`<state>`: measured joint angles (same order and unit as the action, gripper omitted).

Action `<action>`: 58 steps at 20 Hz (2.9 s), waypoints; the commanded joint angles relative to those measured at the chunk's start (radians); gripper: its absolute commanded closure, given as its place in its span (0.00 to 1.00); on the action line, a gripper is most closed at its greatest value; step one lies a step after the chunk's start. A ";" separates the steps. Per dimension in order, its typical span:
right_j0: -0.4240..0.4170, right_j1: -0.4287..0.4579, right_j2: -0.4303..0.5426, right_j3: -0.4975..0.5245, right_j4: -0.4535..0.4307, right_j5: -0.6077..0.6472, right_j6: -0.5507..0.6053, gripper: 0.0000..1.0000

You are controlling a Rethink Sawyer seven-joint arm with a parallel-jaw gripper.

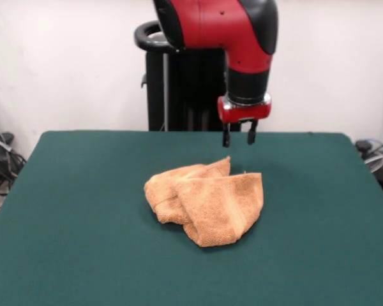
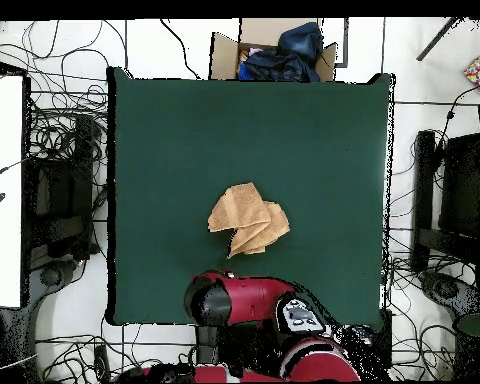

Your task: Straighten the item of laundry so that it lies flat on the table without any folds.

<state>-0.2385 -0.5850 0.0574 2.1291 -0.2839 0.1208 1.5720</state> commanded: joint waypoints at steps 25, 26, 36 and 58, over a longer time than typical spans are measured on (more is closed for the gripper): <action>-0.026 -0.045 0.073 -0.092 -0.014 0.078 0.064 0.00; -0.020 -0.043 0.070 -0.094 -0.016 0.076 0.065 0.00; 0.134 0.014 0.036 -0.097 0.037 -0.018 0.170 0.00; 0.276 0.008 0.027 -0.148 0.082 0.017 0.189 0.00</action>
<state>0.0008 -0.5616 0.0537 2.0802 -0.2754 0.1146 1.5720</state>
